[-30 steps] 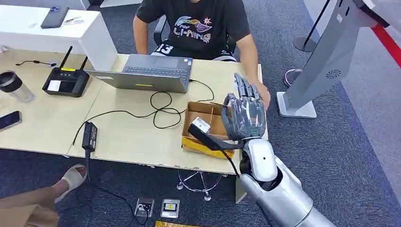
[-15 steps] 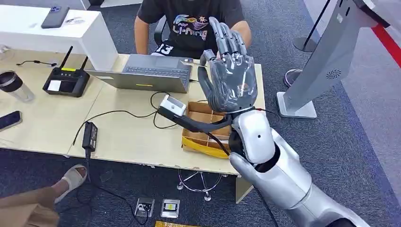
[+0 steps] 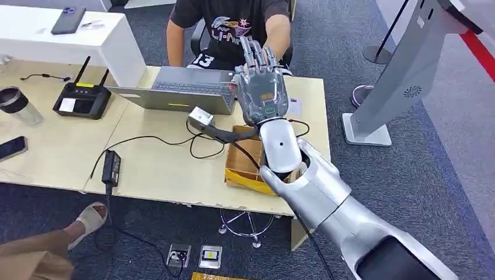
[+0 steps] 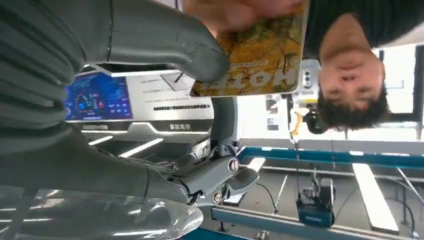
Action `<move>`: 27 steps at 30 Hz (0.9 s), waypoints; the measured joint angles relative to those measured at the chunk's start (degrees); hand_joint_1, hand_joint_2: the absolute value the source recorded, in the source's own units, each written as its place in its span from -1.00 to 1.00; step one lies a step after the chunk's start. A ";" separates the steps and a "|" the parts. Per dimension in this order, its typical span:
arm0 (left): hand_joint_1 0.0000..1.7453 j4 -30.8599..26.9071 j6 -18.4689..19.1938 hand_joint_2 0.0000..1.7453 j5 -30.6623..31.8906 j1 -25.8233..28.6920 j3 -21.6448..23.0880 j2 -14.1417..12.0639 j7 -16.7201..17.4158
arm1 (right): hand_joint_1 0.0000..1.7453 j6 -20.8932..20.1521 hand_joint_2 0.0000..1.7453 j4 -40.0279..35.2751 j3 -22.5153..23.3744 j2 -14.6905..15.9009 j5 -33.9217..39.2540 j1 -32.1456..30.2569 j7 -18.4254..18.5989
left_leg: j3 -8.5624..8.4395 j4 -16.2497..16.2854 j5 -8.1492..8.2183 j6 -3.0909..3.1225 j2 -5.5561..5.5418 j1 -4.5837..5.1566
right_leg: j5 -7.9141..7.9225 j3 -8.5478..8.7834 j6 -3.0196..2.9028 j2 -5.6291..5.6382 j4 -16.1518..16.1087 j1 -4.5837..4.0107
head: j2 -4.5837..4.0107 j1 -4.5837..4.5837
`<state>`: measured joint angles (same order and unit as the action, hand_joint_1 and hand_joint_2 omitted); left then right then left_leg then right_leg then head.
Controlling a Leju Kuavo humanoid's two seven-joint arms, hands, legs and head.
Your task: Pass the card to the sensor for recognition and then transmit it.
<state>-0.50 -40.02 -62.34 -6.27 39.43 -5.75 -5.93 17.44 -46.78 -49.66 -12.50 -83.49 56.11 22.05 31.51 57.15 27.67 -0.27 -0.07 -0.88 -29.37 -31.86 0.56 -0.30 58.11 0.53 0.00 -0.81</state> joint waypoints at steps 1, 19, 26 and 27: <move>-1.00 0.00 0.00 1.00 -0.13 0.06 0.00 0.00 0.46 | 1.00 0.22 1.00 2.05 -0.15 -0.46 -0.18 0.32 0.33 | 0.00 0.00 0.00 0.00 0.00 0.00 | 0.00 0.00 0.00 0.00 0.00 0.00 | 0.00 0.00; -1.00 0.00 0.00 1.00 -3.87 3.47 -2.49 -0.11 3.45 | -1.00 0.68 1.00 17.04 -2.10 -4.18 -3.76 1.00 1.42 | -0.01 0.00 0.00 0.00 0.03 0.00 | 0.00 -0.04 0.00 0.02 -0.01 0.00 | 0.00 -0.02; -1.00 0.00 -0.02 1.00 -3.54 3.61 -2.84 -0.09 3.30 | -1.00 4.82 1.00 18.26 -2.45 -4.51 -2.38 0.68 1.09 | -0.02 0.01 0.00 0.00 0.04 0.00 | 0.00 -0.04 0.00 0.04 -0.01 0.00 | 0.00 0.00; -1.00 0.00 0.00 1.00 -3.37 3.60 -2.84 -0.09 3.34 | -1.00 5.70 1.00 18.32 -2.45 -4.51 -2.21 0.67 0.90 | -0.03 0.01 0.00 0.00 0.04 0.00 | 0.00 -0.04 0.00 0.04 -0.01 0.00 | 0.00 -0.02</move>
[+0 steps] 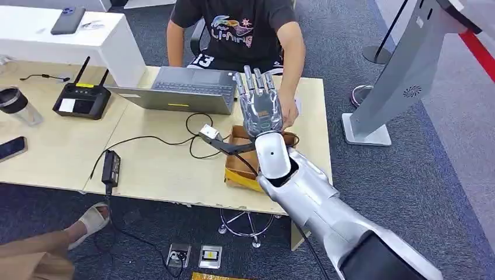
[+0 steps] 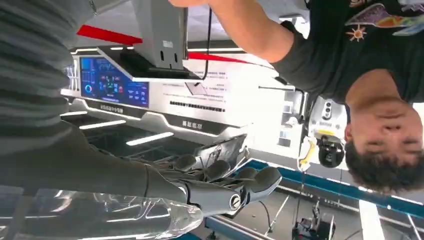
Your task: Pass the card to the sensor for recognition and then transmit it.
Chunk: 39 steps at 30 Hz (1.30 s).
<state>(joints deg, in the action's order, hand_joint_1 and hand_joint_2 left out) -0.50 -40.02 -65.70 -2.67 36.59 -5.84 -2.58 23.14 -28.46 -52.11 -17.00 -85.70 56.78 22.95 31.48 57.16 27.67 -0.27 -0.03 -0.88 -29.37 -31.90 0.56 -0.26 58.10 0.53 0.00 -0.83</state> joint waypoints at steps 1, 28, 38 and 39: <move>-1.00 0.00 0.00 1.00 0.22 -0.02 0.00 0.02 0.02 | -1.00 0.94 1.00 0.00 0.02 0.06 0.22 -0.04 -0.31 | 0.00 0.00 0.00 0.00 0.00 0.00 | 0.00 0.00 0.00 0.01 0.00 0.00 | 0.00 0.02; -1.00 0.35 -0.02 1.00 4.07 -1.35 0.26 -1.81 0.57 | -1.00 16.79 1.00 -57.35 36.40 38.19 31.24 -56.86 3.49 | -0.45 0.05 0.57 0.20 0.18 -0.04 | -0.25 0.54 0.18 0.09 -0.39 -0.03 | 0.00 0.07; -1.00 0.35 -0.02 1.00 2.60 -1.11 0.26 -2.54 1.40 | -1.00 16.57 1.00 -49.56 39.56 37.46 48.34 -61.24 -0.53 | -0.42 0.02 0.56 0.19 0.13 -0.04 | -0.28 0.57 0.18 0.06 -0.36 -0.03 | 0.00 0.04; -1.00 0.35 -0.02 1.00 2.45 -1.02 0.26 -2.56 1.40 | -1.00 16.27 1.00 -47.27 39.50 36.87 50.54 -61.11 -1.64 | -0.42 0.02 0.56 0.19 0.13 -0.05 | -0.28 0.57 0.18 0.05 -0.36 -0.03 | 0.00 0.04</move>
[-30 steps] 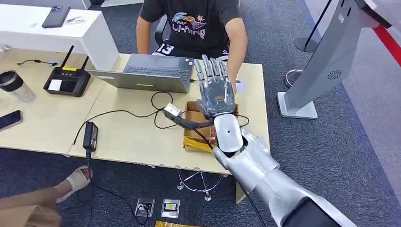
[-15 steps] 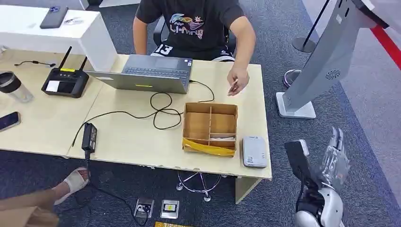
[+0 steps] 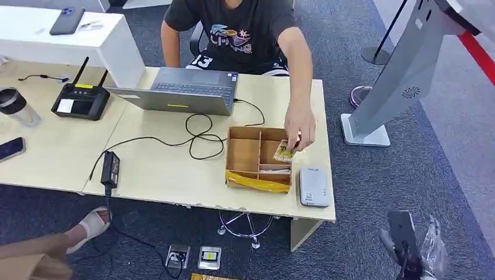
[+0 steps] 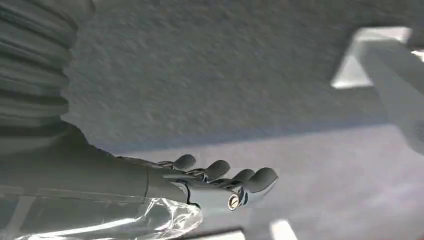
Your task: Pass the card to the sensor for recognition and then transmit it.
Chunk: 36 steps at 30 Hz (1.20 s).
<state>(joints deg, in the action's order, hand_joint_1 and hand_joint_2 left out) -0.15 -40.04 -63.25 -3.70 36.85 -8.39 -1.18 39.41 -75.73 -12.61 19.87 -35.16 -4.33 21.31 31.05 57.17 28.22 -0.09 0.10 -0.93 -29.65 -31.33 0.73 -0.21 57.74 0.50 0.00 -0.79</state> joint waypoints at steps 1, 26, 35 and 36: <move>-1.00 0.00 0.00 1.00 -0.18 0.02 0.00 0.00 0.04 | -1.00 -0.22 1.00 2.30 -0.04 -0.59 2.10 0.06 -0.83 | 0.01 0.00 0.00 0.00 -0.01 0.01 | 0.00 0.00 0.00 0.00 0.00 0.01 | 0.00 0.00; -1.00 -0.02 0.00 1.00 -1.90 2.47 -1.11 0.28 -0.70 | -1.00 -22.97 1.00 52.01 -12.05 -21.94 2.52 6.68 -3.91 | -0.02 -0.03 0.04 -0.13 -0.05 -0.14 | -0.21 0.01 -0.17 -0.06 0.07 -0.15 | 0.00 -0.02; -1.00 -0.02 0.00 1.00 -2.21 2.61 -1.20 0.33 -0.90 | -1.00 -23.71 1.00 55.12 -19.13 -23.82 5.04 8.95 -1.04 | -0.02 -0.02 0.04 -0.13 -0.05 -0.12 | -0.21 0.02 -0.17 -0.04 0.09 -0.13 | 0.00 -0.02; -1.00 -0.02 0.00 1.00 -2.14 2.60 -1.20 0.33 -0.96 | -1.00 -23.85 1.00 55.33 -19.78 -24.13 5.17 9.17 -1.00 | -0.02 -0.02 0.04 -0.13 -0.05 -0.12 | -0.21 0.02 -0.17 -0.04 0.09 -0.13 | 0.00 -0.02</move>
